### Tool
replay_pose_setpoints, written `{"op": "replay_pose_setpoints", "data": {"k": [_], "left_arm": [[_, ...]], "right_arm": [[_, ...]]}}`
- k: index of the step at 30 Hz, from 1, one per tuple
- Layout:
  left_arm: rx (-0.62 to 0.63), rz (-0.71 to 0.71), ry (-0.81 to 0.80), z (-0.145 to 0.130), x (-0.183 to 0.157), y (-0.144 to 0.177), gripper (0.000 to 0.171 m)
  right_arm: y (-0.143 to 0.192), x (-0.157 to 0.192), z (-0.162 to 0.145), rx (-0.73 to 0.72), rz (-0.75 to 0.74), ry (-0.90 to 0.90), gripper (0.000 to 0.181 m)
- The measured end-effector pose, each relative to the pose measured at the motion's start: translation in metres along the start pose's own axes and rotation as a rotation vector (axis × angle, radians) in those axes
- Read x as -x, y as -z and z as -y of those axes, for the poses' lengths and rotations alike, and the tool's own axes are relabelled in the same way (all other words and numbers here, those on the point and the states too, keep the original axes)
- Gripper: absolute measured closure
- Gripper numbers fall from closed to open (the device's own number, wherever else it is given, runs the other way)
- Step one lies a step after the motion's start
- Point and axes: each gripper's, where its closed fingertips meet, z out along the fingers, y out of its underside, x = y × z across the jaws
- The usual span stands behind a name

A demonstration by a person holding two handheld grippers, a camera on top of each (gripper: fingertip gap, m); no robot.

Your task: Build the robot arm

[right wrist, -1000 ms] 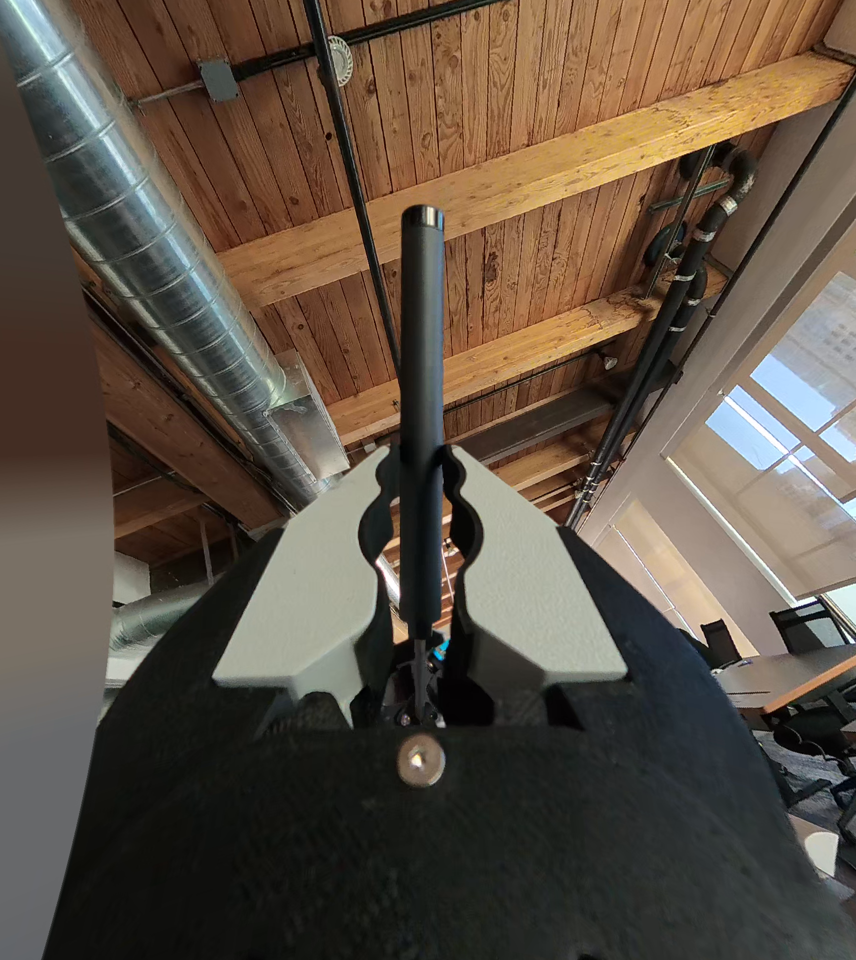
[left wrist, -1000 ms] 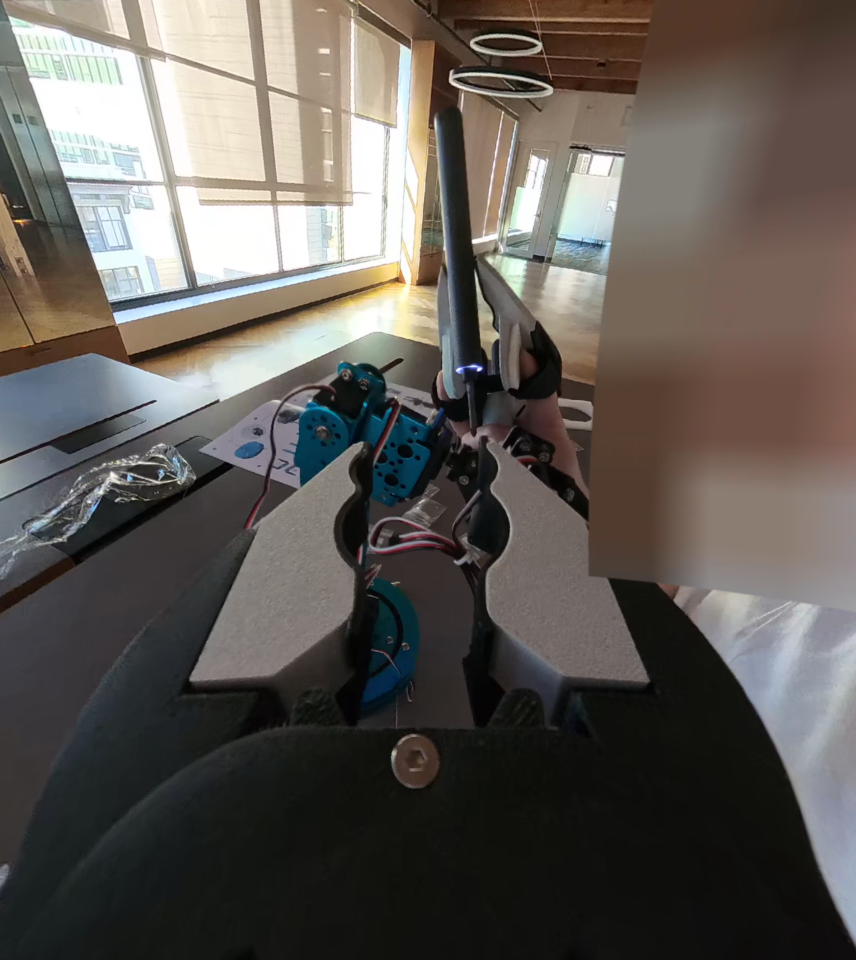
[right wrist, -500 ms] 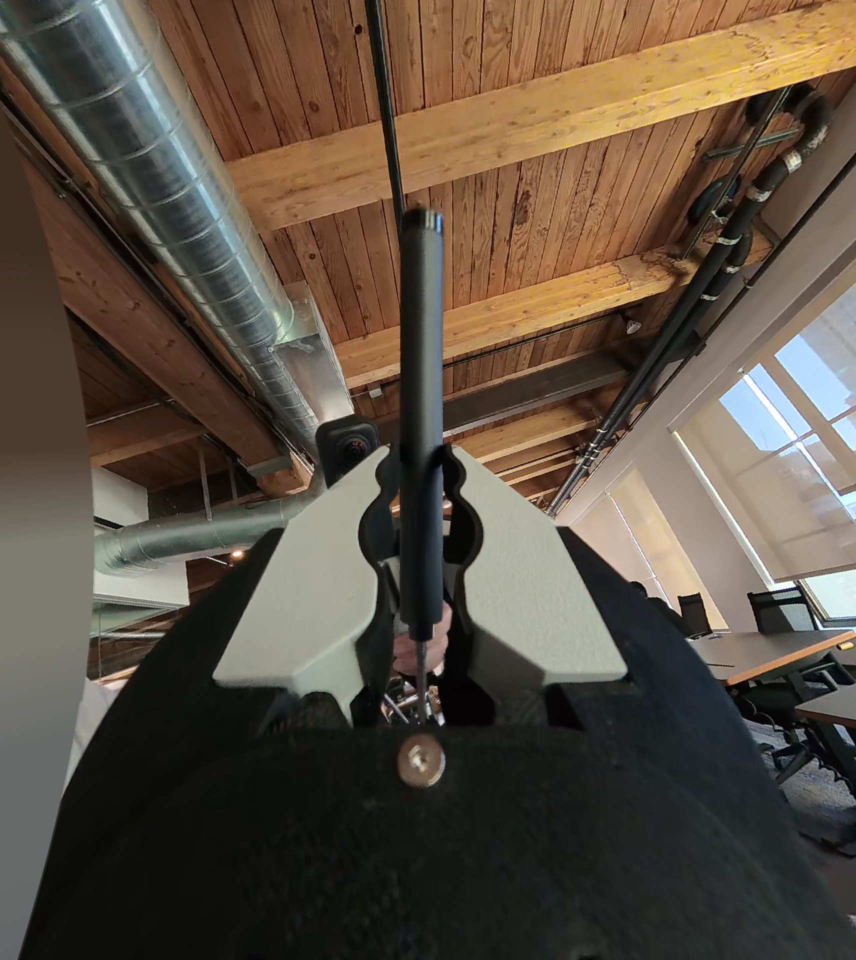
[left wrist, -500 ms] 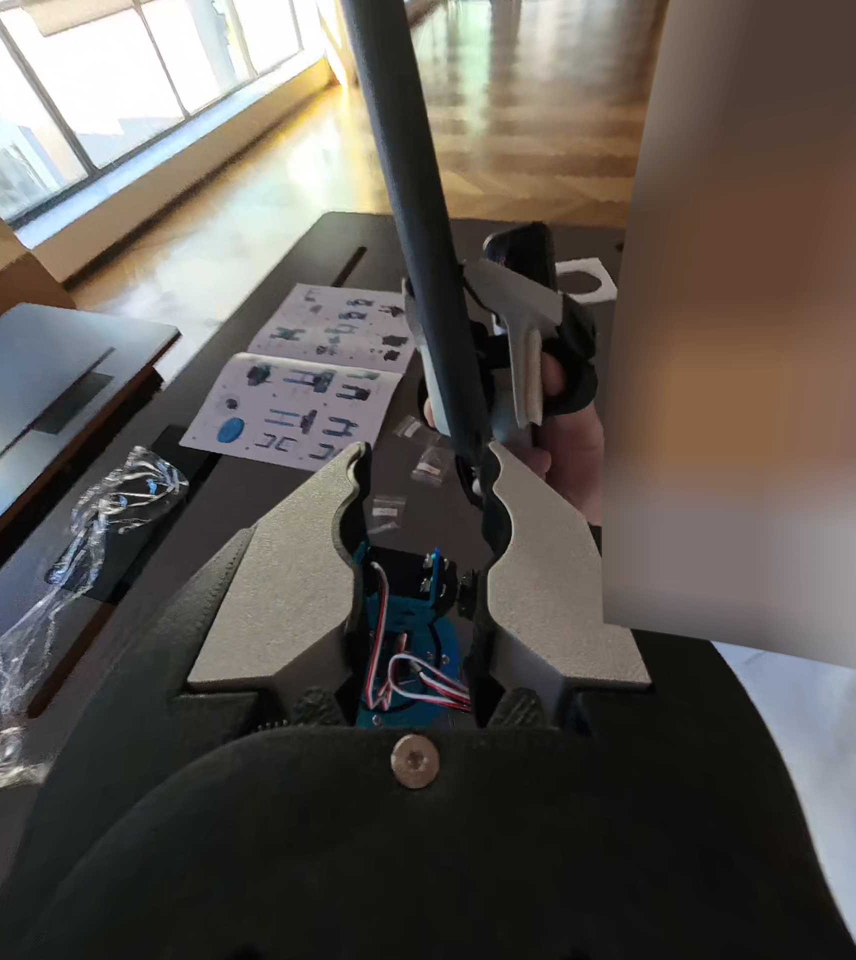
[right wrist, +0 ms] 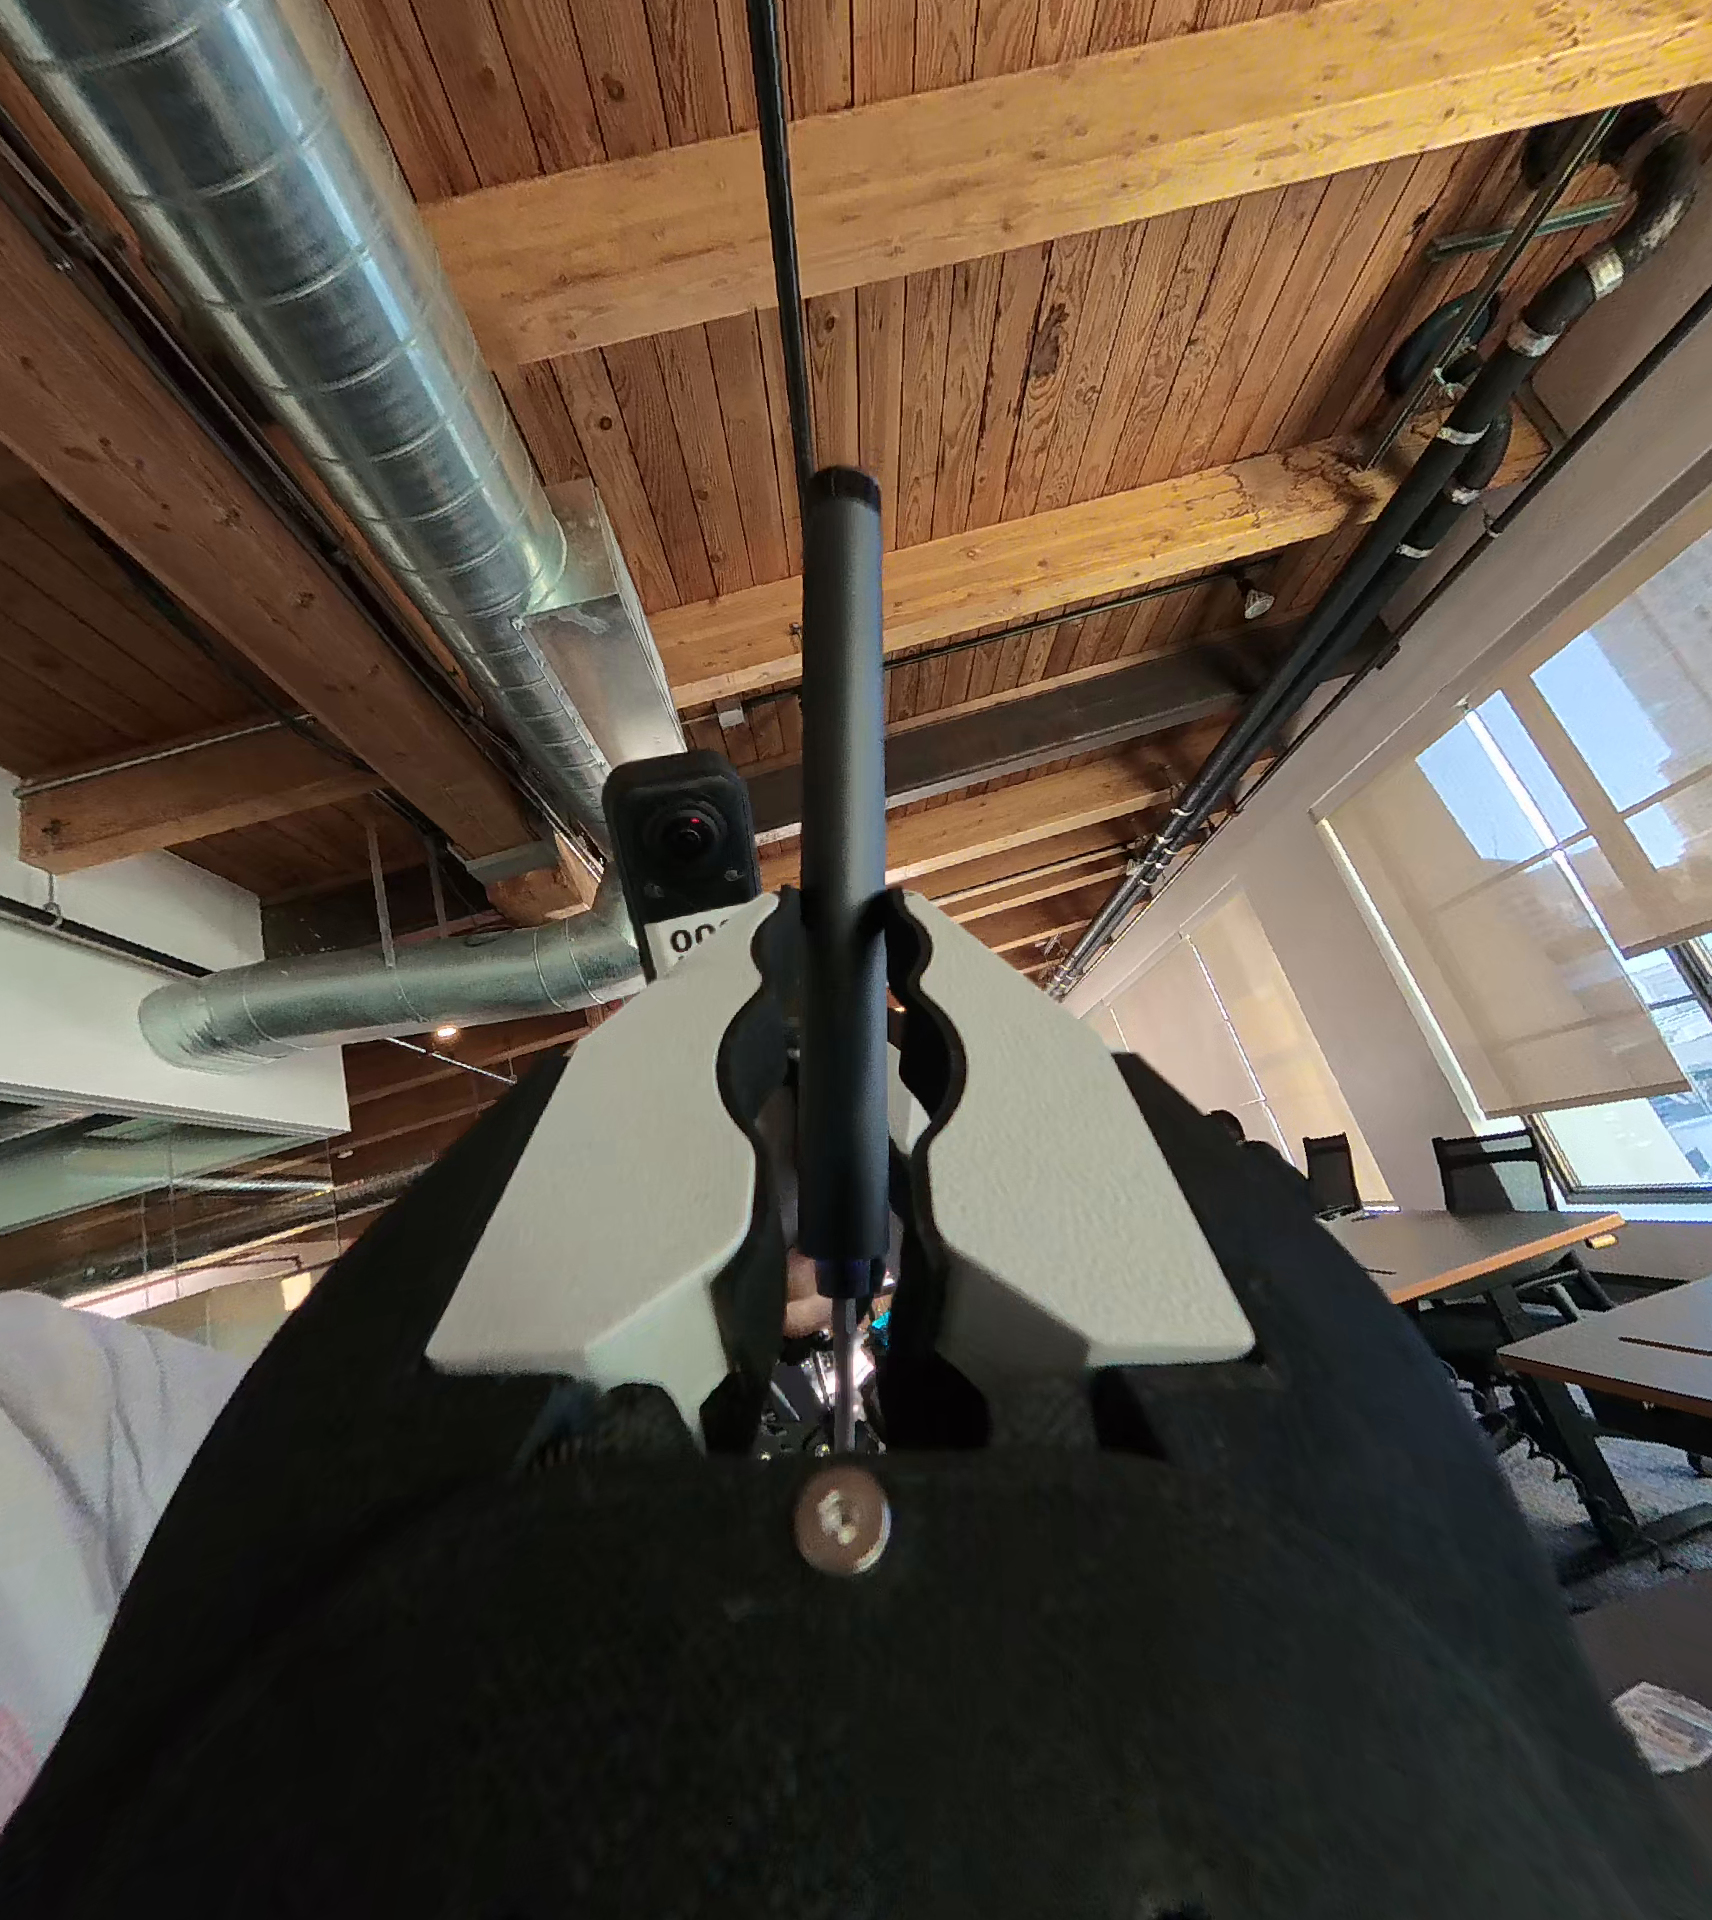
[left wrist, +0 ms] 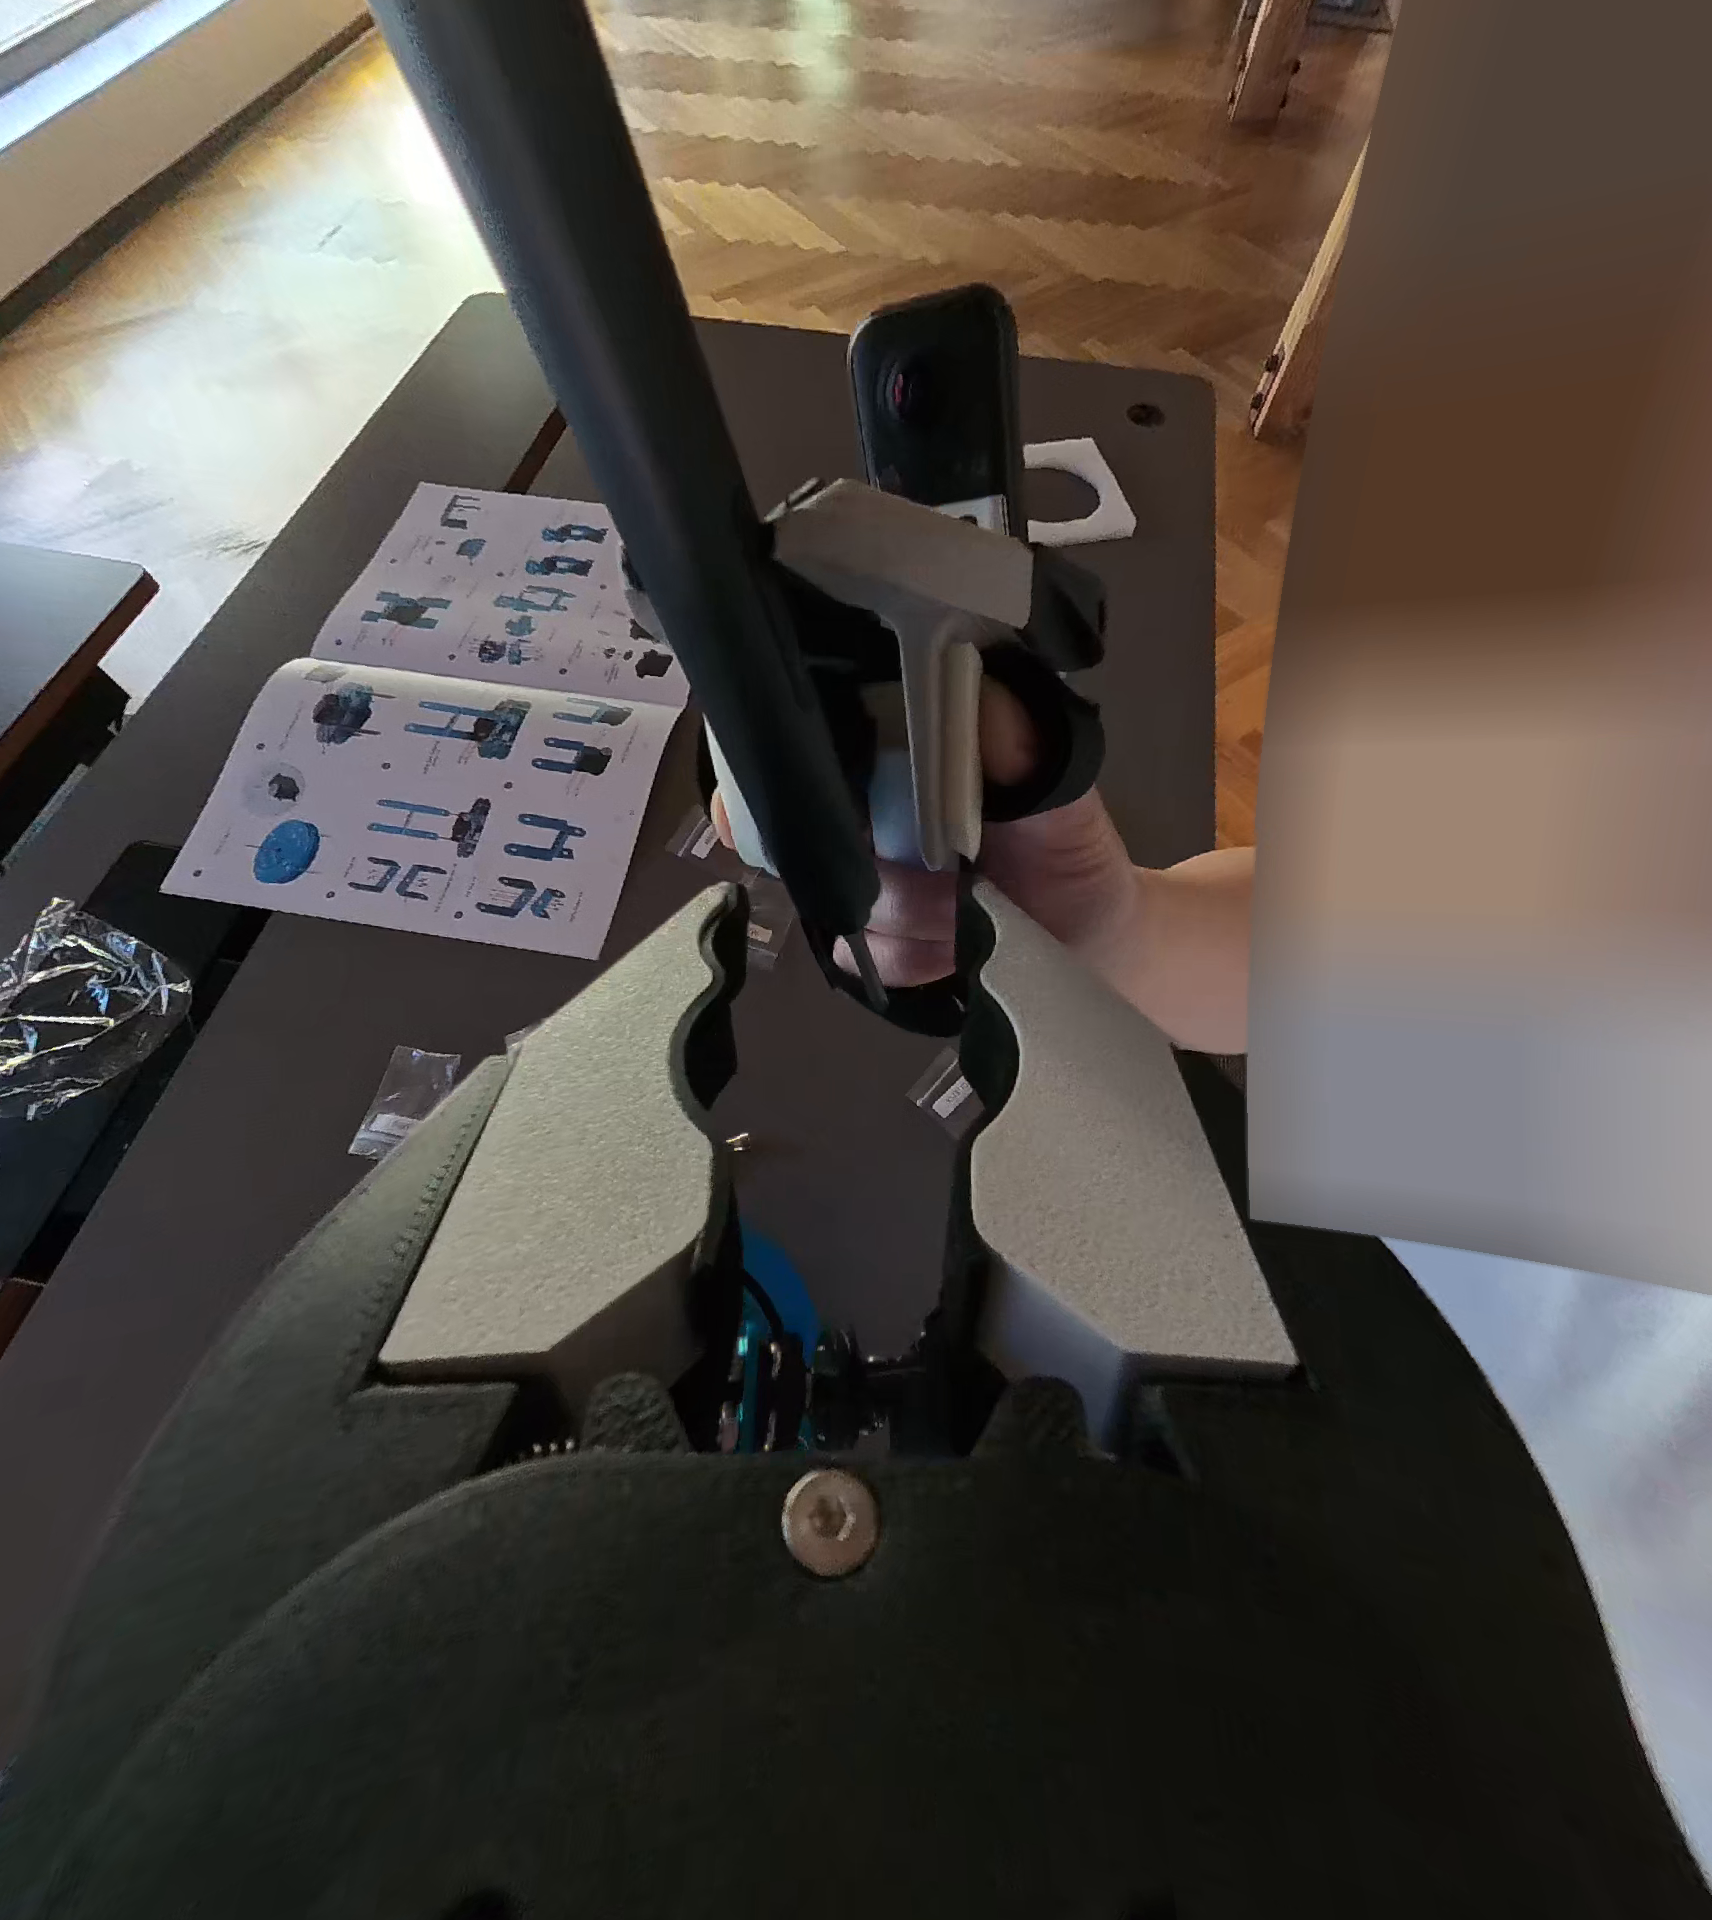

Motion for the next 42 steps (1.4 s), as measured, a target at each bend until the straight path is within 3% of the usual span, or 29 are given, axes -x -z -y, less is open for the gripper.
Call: {"op": "replay_pose_setpoints", "data": {"k": [6, 13, 20, 25, 35, 42], "left_arm": [[0.015, -0.027, 0.047, 0.005, -0.002, -0.011, 0.155], [0.062, 0.042, 0.074, 0.003, 0.002, -0.003, 0.156], [0.180, 0.122, 0.067, -0.009, -0.002, 0.006, 0.156], [0.236, 0.156, 0.063, -0.011, -0.006, 0.007, 0.156], [0.251, 0.189, 0.095, -0.014, -0.009, 0.006, 0.157], [0.245, 0.239, 0.087, -0.012, -0.006, 0.007, 0.156]], "right_arm": [[0.006, 0.000, 0.011, 0.004, 0.014, -0.017, 0.167], [0.020, -0.006, 0.017, 0.035, 0.036, -0.075, 0.167], [0.030, -0.004, 0.004, 0.177, 0.110, -0.121, 0.168], [0.032, -0.002, 0.003, 0.192, 0.150, -0.157, 0.167], [0.036, 0.005, 0.001, 0.256, 0.235, -0.112, 0.168], [0.036, 0.000, 0.002, 0.263, 0.211, -0.136, 0.166]]}}
